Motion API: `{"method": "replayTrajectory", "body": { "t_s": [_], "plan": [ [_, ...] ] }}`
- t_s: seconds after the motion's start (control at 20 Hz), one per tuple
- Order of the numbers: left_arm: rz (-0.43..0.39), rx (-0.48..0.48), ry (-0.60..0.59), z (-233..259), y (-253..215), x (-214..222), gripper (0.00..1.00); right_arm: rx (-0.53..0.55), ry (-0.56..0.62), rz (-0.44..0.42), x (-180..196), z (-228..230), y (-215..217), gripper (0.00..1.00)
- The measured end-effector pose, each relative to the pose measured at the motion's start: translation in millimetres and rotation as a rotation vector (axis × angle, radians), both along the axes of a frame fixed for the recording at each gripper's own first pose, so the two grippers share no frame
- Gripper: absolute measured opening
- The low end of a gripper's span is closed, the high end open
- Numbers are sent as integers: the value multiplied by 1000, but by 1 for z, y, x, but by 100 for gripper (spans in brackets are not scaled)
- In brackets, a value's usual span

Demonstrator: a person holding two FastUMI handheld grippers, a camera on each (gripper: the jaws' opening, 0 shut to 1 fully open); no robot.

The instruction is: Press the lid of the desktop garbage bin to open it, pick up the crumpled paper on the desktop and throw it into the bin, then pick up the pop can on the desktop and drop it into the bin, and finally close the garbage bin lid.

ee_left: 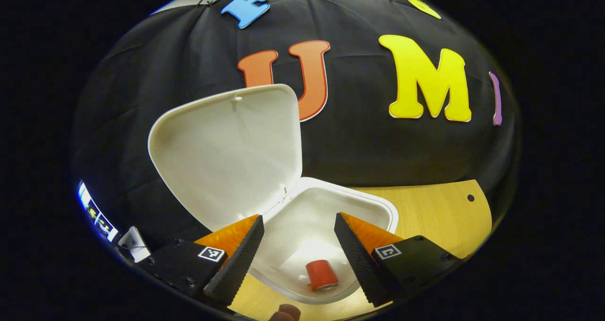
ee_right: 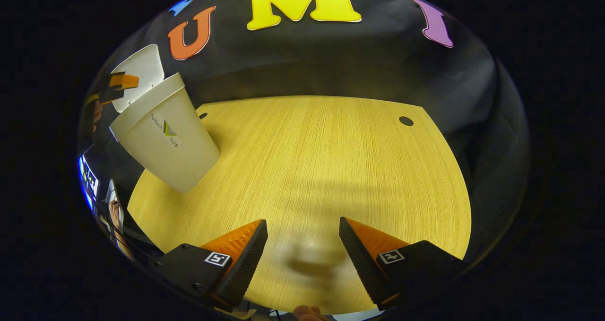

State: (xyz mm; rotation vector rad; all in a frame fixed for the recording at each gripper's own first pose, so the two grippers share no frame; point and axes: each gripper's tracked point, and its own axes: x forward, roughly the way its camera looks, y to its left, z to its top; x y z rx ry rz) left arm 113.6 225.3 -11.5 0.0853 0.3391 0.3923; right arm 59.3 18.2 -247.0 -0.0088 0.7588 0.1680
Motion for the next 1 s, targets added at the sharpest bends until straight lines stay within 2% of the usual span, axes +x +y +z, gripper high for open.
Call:
{"method": "replayTrajectory", "body": {
  "t_s": [0.15,0.45,0.6,0.75,0.85,1.0],
  "plan": [
    [16,14,-69,37,0,-3,98,12,10,5,-3,-1,2,97],
    [-25,87,-201,126,1,10,98,3,8,21,-5,-1,1,94],
    [25,111,-290,180,32,13,98,5,16,18,-5,-4,-1,97],
    [76,131,-314,209,63,23,98,7,14,9,-2,-4,-4,97],
    [117,101,-324,221,87,29,97,11,16,4,0,-4,-5,97],
    [168,-1,-322,222,115,43,98,8,12,-4,6,-3,-7,97]
  ]
}}
